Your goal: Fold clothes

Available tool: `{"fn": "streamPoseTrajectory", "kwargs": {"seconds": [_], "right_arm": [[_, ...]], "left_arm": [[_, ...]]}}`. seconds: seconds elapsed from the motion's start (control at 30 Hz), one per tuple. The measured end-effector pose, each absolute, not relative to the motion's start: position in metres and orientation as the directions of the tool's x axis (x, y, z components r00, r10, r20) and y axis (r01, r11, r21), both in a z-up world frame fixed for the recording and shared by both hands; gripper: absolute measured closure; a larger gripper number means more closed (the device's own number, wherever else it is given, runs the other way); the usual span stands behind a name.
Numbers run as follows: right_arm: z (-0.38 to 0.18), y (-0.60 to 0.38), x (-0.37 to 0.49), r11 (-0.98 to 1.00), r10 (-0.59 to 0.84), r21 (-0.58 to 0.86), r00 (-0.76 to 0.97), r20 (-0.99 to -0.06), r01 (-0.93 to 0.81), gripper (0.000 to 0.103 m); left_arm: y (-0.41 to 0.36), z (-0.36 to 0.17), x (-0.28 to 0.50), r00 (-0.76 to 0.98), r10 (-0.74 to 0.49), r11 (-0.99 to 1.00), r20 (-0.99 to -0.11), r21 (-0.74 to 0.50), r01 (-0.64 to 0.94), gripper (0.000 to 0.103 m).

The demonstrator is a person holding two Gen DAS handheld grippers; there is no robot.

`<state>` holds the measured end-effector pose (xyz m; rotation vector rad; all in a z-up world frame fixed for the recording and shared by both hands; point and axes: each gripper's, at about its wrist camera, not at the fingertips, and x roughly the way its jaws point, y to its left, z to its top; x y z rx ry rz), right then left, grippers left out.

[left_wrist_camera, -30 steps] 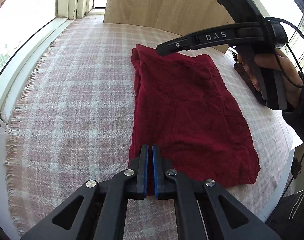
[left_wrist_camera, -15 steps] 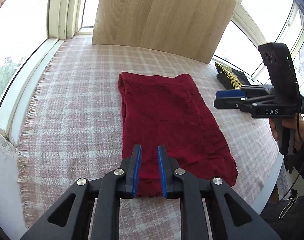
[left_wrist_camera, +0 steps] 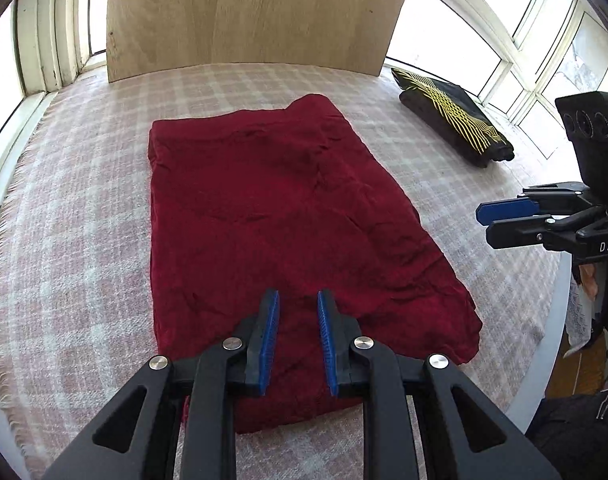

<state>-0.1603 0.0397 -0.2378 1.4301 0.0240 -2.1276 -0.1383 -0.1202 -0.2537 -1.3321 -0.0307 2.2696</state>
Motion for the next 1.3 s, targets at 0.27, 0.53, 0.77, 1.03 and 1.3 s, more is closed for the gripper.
{"fn": "streamPoseTrajectory", "kwargs": {"seconds": [0.27,0.53,0.77,1.03,1.3], "right_arm": [[-0.283,0.026,-0.137,-0.893,-0.357,0.227,-0.303,-0.884,0.388,0.062],[-0.328,-0.002,-0.135,-0.91,-0.285,0.164,-0.288,-0.915,0.38,0.061],[-0.352,-0.021,-0.139,-0.912,-0.291,0.17,-0.298,-0.909,0.373,0.059],[-0.381,-0.028,-0.142,-0.924,-0.288,0.184,-0.293,-0.912,0.336,0.057],[-0.414,-0.048,-0.144,-0.919,-0.286,0.185,-0.262,-0.922,0.349,0.057]], "left_arm": [[-0.179,-0.246,-0.113,-0.417,0.365,-0.922,-0.832,-0.261,-0.285,0.076],[-0.175,-0.267,-0.117,-0.358,0.308,-0.937,-0.882,-0.215,-0.275,0.066],[-0.162,-0.273,-0.124,-0.338,0.287,-0.937,-0.896,-0.189,-0.294,0.066],[-0.167,-0.273,-0.121,-0.337,0.331,-0.923,-0.881,-0.23,-0.307,0.09],[-0.17,-0.273,-0.122,-0.331,0.367,-0.911,-0.869,-0.265,-0.315,0.092]]}}
